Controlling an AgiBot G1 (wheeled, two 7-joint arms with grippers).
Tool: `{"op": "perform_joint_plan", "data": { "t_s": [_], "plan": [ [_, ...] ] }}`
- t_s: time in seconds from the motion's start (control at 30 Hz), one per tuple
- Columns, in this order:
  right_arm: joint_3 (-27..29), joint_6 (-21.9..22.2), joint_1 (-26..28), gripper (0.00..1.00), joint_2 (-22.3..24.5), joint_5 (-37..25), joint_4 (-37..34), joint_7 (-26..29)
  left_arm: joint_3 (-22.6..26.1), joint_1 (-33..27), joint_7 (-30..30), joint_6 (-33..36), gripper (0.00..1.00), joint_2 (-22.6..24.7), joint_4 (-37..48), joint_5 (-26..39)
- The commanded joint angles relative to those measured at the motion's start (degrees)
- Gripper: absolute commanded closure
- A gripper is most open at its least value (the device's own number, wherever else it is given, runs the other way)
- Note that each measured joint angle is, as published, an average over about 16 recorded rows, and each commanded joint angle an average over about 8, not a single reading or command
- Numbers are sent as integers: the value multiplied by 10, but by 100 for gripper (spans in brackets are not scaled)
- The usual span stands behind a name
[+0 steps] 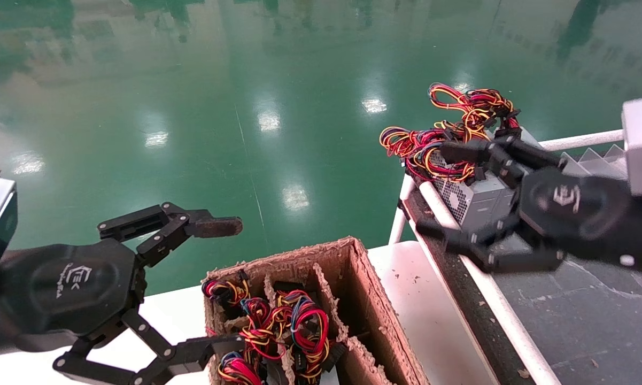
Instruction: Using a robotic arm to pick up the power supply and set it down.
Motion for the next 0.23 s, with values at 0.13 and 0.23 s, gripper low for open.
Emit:
{"op": "perform_joint_plan", "data": {
  "t_s": [0.13, 0.23],
  "plan": [
    [6, -10, -37, 0, 12, 22, 61, 21, 0, 0, 0, 0, 0, 0, 0, 0],
    [7, -12, -48, 0, 16, 29, 79, 27, 0, 0, 0, 0, 0, 0, 0, 0]
  ]
}}
